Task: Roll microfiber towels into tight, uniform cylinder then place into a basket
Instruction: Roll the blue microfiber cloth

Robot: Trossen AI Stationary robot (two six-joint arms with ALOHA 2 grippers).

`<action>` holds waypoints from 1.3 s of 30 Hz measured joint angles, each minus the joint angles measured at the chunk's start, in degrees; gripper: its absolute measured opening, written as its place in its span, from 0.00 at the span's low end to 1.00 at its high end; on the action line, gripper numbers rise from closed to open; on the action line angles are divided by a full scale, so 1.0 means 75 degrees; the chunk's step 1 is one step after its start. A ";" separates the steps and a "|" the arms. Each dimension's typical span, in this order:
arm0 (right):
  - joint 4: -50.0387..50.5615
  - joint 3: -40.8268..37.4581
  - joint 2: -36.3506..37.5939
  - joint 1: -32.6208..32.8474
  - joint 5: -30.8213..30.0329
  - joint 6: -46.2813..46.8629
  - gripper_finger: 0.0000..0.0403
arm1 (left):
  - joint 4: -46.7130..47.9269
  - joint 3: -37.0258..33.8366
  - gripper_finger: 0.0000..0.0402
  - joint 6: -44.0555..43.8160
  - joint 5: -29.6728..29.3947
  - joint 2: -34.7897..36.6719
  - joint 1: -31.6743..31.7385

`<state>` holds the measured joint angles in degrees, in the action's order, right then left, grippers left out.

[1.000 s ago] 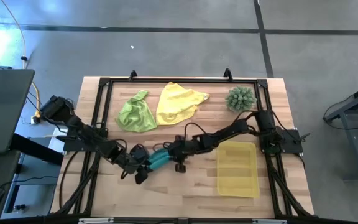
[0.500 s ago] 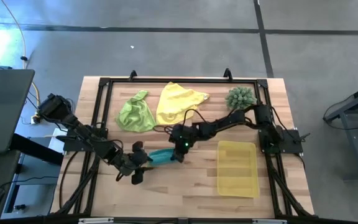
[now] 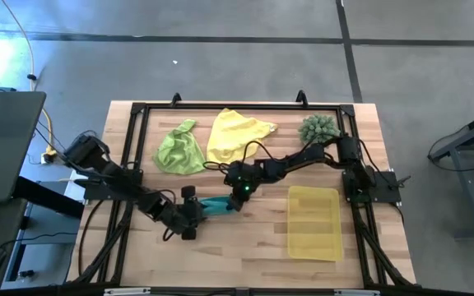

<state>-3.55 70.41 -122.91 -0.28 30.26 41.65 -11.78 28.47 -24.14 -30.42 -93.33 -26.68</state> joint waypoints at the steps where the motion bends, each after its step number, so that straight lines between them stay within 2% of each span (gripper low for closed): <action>1: -0.0039 -0.0007 0.0000 0.0016 -0.0013 -0.0224 0.04 | -0.0031 0.0009 0.44 -0.0143 0.0085 -0.0063 0.0067; 4: -0.0164 -0.0017 0.0093 0.0018 -0.0032 -0.1173 0.10 | -0.0062 0.0025 0.44 -0.0754 0.0391 -0.0211 0.0259; 11: -0.0004 -0.0047 0.0797 -0.0078 -0.0076 -0.3016 0.31 | -0.0098 0.0040 0.44 -0.1803 0.0851 -0.0261 0.0377; 16: 0.0291 -0.0037 0.1401 0.0177 -0.0247 -0.5519 0.40 | -0.0100 0.0040 0.44 -0.2658 0.0948 -0.0258 0.0386; 19: 0.0291 -0.0021 0.1524 0.0737 -0.1157 -0.6826 0.41 | -0.0109 0.0040 0.44 -0.3212 0.0942 -0.0248 0.0386; 21: 0.0394 -0.0023 0.1495 0.1186 -0.2128 -0.7600 0.41 | -0.0112 0.0037 0.44 -0.3503 0.0942 -0.0243 0.0391; 24: 0.0448 -0.0023 0.1409 0.1782 -0.3801 -0.8135 0.41 | -0.0127 0.0035 0.44 -0.3805 0.0997 -0.0233 0.0465; 26: 0.0469 -0.0021 0.1346 0.2080 -0.4577 -0.8162 0.41 | -0.0137 0.0031 0.44 -0.3878 0.1020 -0.0232 0.0470; 32: 0.0464 -0.0012 0.0959 0.2477 -0.5732 -0.8160 0.41 | -0.0238 0.0028 0.44 -0.3976 0.1160 -0.0232 0.0567; 39: 0.0303 -0.0012 0.0542 0.2387 -0.7345 -0.8139 0.41 | -0.0555 0.0014 0.44 -0.3990 0.1513 -0.0243 0.0578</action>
<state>-1.27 70.32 -118.85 17.62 -24.83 -19.40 -15.95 28.58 -54.07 -19.07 -95.15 -22.35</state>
